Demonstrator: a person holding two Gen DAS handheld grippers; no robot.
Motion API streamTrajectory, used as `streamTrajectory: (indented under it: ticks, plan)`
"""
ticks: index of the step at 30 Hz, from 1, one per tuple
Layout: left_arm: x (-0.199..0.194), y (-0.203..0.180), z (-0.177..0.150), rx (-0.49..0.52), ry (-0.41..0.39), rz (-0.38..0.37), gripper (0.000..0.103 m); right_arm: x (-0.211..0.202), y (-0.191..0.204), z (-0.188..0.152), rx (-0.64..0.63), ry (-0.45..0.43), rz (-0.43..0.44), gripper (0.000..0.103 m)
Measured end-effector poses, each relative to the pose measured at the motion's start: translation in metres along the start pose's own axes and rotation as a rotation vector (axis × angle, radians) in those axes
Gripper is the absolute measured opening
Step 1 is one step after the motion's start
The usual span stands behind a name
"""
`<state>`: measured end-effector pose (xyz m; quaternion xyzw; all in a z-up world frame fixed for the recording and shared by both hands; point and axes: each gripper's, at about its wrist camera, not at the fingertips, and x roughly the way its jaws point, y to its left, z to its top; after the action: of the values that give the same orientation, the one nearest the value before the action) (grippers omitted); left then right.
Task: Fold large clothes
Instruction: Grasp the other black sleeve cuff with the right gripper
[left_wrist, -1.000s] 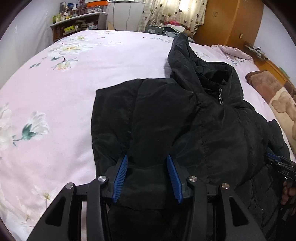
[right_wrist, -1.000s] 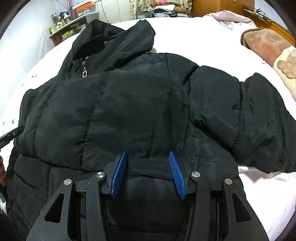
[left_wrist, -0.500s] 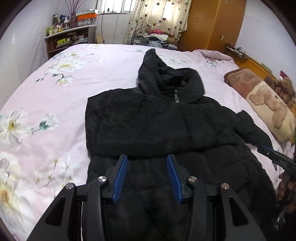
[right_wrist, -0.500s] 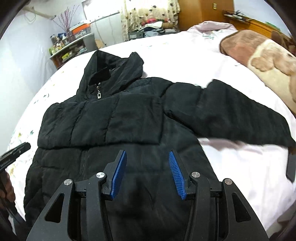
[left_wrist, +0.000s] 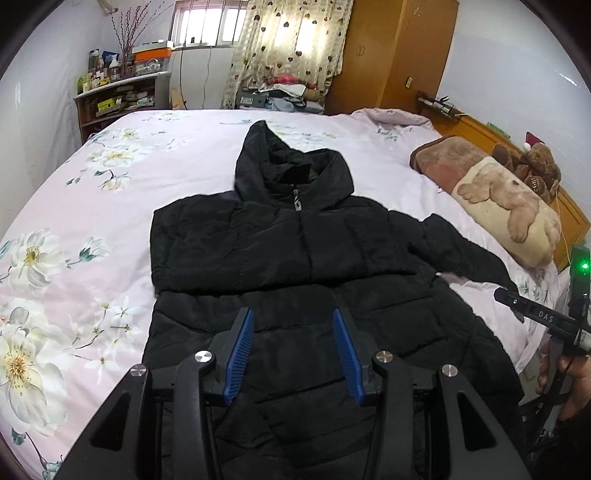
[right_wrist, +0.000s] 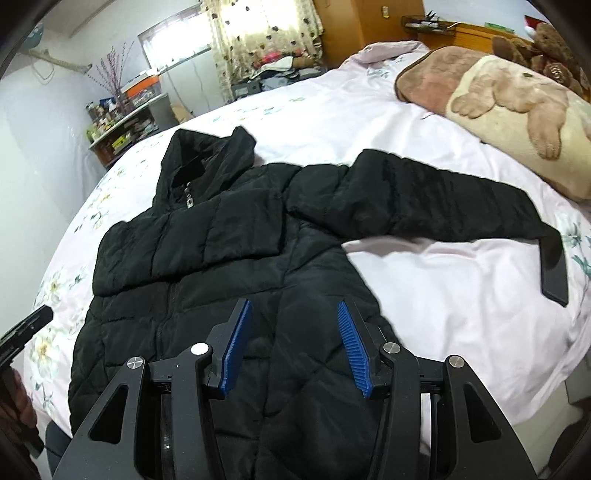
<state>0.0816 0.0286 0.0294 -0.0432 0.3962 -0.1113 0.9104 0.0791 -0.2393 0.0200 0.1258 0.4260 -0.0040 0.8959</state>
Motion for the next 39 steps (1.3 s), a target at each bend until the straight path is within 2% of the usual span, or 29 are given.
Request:
streamTrajectory:
  ticks: [8, 13, 15, 21, 23, 31, 39]
  plan:
    - [0.017, -0.013, 0.007, 0.026, -0.032, 0.038, 0.047, -0.001, -0.046, 0.009, 0.073, -0.069, -0.067, 0.049]
    - [0.041, -0.022, 0.008, 0.063, -0.024, 0.010, 0.047, 0.017, -0.094, 0.016, 0.161, -0.059, -0.114, 0.049]
    - [0.053, -0.022, 0.009, 0.041, -0.002, -0.005, 0.047, 0.027, -0.113, 0.020, 0.187, -0.049, -0.140, 0.049]
    - [0.089, -0.024, 0.024, 0.025, -0.016, 0.037, 0.046, 0.059, -0.171, 0.032, 0.288, -0.023, -0.197, 0.050]
    - [0.103, -0.025, 0.031, 0.044, -0.028, 0.068, 0.046, 0.071, -0.196, 0.035, 0.356, -0.018, -0.202, 0.064]
    - [0.150, -0.016, 0.052, 0.040, -0.015, 0.104, 0.046, 0.110, -0.254, 0.040, 0.534, 0.004, -0.157, 0.064]
    - [0.174, 0.000, 0.047, 0.005, 0.031, 0.131, 0.046, 0.130, -0.273, 0.058, 0.587, -0.033, -0.166, 0.064]
